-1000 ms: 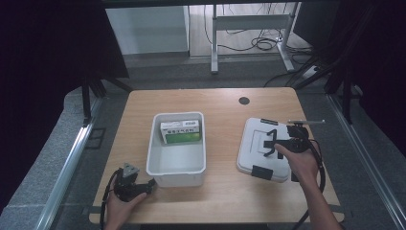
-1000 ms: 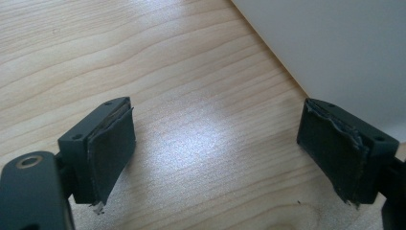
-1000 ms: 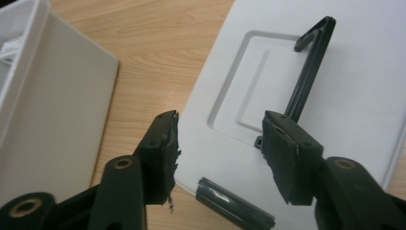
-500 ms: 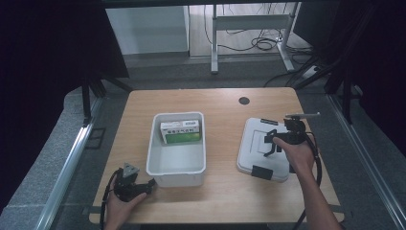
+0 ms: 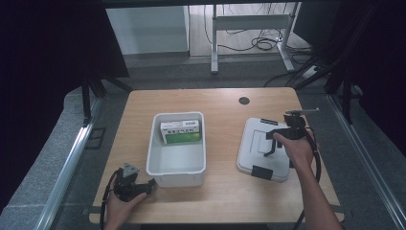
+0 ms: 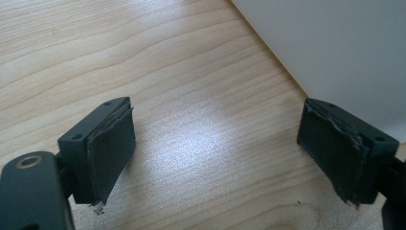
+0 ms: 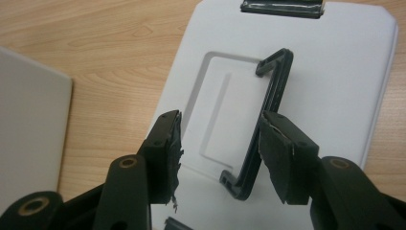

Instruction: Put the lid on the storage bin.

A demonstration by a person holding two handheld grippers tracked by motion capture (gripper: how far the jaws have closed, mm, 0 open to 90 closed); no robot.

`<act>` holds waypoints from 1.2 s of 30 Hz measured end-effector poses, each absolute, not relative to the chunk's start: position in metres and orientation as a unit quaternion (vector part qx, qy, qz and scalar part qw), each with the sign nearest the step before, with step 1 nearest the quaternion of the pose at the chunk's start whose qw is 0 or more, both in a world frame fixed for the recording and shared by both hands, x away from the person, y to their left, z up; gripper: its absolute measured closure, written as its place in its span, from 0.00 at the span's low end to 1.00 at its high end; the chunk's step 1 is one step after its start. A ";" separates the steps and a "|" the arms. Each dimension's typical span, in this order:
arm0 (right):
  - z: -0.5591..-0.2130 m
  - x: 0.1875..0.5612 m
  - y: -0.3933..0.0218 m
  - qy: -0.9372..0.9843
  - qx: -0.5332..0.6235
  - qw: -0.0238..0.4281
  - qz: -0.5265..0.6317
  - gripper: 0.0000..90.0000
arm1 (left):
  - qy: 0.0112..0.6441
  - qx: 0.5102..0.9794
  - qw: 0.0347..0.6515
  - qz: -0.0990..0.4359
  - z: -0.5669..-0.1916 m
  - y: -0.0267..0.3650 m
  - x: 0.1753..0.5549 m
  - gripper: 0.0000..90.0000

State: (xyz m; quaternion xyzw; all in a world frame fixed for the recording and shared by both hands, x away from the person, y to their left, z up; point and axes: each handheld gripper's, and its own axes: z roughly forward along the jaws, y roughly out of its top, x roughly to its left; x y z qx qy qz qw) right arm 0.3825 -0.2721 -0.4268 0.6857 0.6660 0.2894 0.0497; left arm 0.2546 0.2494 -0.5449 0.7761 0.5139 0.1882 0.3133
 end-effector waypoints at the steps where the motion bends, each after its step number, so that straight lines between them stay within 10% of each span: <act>1: -0.427 0.385 -0.272 0.666 0.688 0.052 0.286 0.56 | 0.514 0.776 0.313 0.188 -0.545 0.249 0.255 0.14; 15: -0.443 0.404 -0.283 0.658 0.708 0.042 0.252 0.60 | 0.513 0.777 0.314 0.188 -0.545 0.250 0.255 0.14; 36: -0.468 0.417 -0.289 0.606 0.756 -0.032 0.245 0.93 | 0.514 0.775 0.315 0.188 -0.545 0.250 0.256 0.14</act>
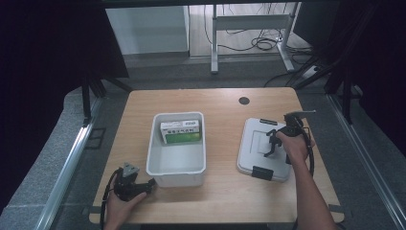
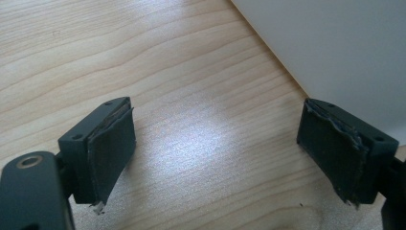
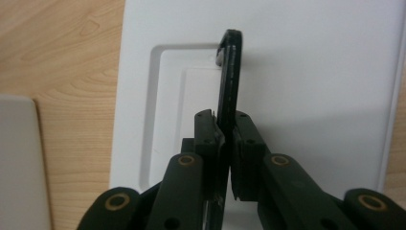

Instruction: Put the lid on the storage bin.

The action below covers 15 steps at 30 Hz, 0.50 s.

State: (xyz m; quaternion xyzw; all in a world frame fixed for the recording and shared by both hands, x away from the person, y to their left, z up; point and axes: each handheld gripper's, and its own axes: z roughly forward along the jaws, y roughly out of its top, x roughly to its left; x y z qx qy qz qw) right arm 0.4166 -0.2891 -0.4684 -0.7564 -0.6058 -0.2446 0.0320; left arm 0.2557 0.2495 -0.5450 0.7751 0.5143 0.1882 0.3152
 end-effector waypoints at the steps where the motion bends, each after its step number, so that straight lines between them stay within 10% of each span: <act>1: -0.469 0.416 -0.290 -0.600 -0.760 0.033 -0.247 0.94 | 0.514 0.775 0.315 0.188 -0.545 0.250 0.256 0.14; 15: -0.455 0.409 -0.295 -0.572 -0.776 0.039 -0.264 0.94 | 0.515 0.775 0.315 0.188 -0.545 0.250 0.256 0.14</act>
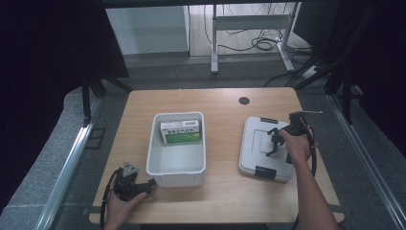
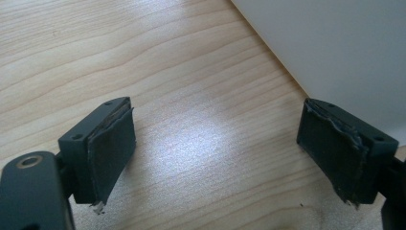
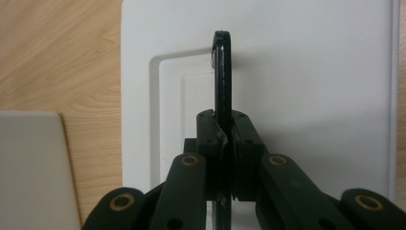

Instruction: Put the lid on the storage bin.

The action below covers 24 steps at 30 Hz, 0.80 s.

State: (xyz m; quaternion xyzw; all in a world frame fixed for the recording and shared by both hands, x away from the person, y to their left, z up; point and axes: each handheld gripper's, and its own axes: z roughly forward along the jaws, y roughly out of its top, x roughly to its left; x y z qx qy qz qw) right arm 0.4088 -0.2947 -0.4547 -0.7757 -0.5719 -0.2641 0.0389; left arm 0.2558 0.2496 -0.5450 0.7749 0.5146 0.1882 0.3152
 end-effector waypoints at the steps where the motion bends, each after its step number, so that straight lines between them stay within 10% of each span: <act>1: -0.451 0.408 -0.295 -0.574 -0.773 0.037 -0.268 0.94 | 0.515 0.775 0.315 0.188 -0.545 0.250 0.256 0.14; 24: -0.395 0.386 -0.288 -0.597 -0.737 0.034 -0.317 0.94 | 0.515 0.775 0.315 0.188 -0.545 0.250 0.256 0.15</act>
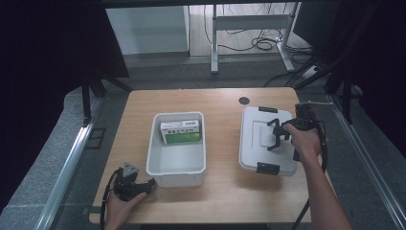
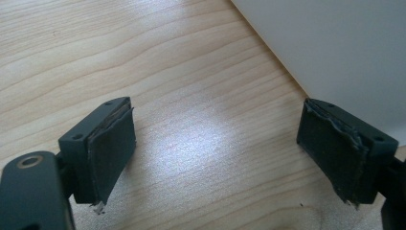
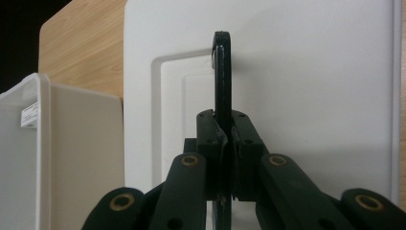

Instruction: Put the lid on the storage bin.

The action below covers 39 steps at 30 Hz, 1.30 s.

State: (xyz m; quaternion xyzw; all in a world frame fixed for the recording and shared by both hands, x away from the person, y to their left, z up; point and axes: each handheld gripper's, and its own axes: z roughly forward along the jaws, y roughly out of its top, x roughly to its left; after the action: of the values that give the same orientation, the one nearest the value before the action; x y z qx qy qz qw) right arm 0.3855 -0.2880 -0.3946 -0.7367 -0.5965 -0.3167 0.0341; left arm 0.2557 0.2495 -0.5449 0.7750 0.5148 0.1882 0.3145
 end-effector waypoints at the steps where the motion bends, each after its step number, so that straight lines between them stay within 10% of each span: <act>1: -0.393 0.385 -0.288 -0.597 -0.736 0.036 -0.316 0.94 | 0.515 0.775 0.315 0.188 -0.545 0.250 0.256 0.15; 39: -0.356 0.369 -0.246 -0.636 -0.682 0.048 -0.359 0.94 | 0.513 0.776 0.314 0.189 -0.545 0.250 0.256 0.15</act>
State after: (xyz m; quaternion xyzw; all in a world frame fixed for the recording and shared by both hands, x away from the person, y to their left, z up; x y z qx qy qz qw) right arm 0.3695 -0.2457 -0.3563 -0.6817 -0.6357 -0.3590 0.0477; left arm 0.2557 0.2498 -0.5448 0.7761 0.5134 0.1888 0.3138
